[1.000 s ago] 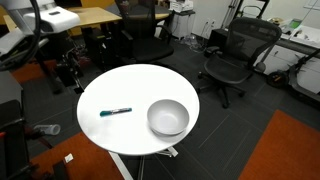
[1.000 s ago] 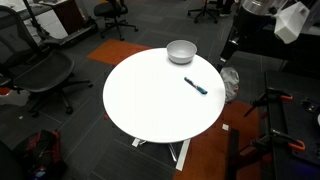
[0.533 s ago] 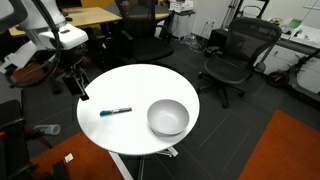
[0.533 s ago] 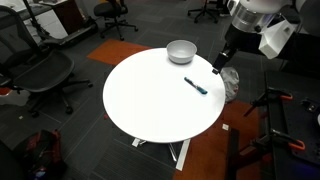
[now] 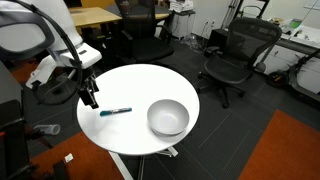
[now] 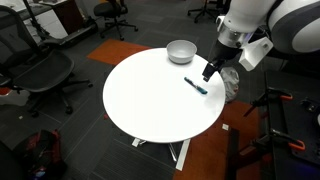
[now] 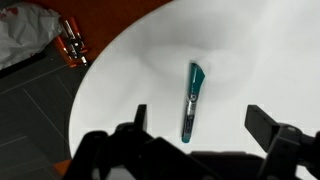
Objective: Put the pen in the bowl
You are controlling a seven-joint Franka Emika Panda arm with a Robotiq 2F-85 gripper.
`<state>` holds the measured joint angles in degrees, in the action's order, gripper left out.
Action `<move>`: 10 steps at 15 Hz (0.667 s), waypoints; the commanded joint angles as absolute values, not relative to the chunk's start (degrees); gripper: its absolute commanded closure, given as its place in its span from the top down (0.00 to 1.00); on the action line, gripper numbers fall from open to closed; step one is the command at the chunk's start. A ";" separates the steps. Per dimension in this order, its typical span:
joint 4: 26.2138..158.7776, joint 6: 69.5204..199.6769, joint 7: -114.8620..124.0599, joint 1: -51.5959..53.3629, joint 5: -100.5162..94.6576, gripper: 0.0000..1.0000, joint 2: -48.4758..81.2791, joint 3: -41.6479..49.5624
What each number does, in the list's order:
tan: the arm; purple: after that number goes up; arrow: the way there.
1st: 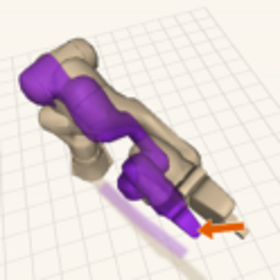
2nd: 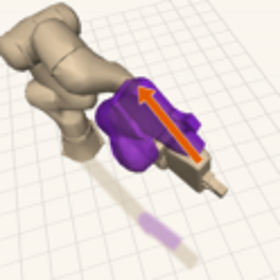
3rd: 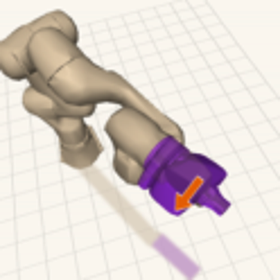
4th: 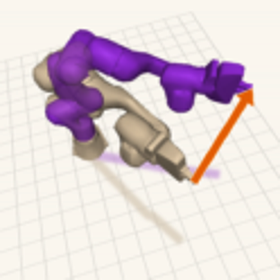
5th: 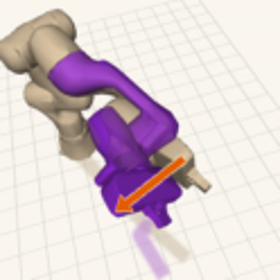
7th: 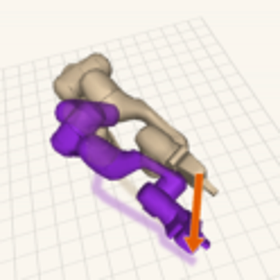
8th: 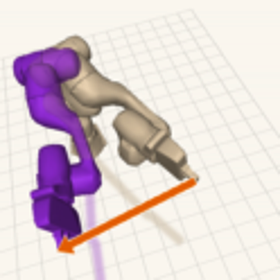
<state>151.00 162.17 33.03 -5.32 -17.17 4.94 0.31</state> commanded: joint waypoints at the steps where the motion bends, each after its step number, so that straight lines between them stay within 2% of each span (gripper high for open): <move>1: 147.49 164.53 36.10 -1.50 -18.66 1.00 10.65 4.33; 10: 139.53 167.54 33.25 5.94 -10.97 1.00 22.22 10.15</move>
<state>142.51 166.01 34.07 3.82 -14.48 18.47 8.77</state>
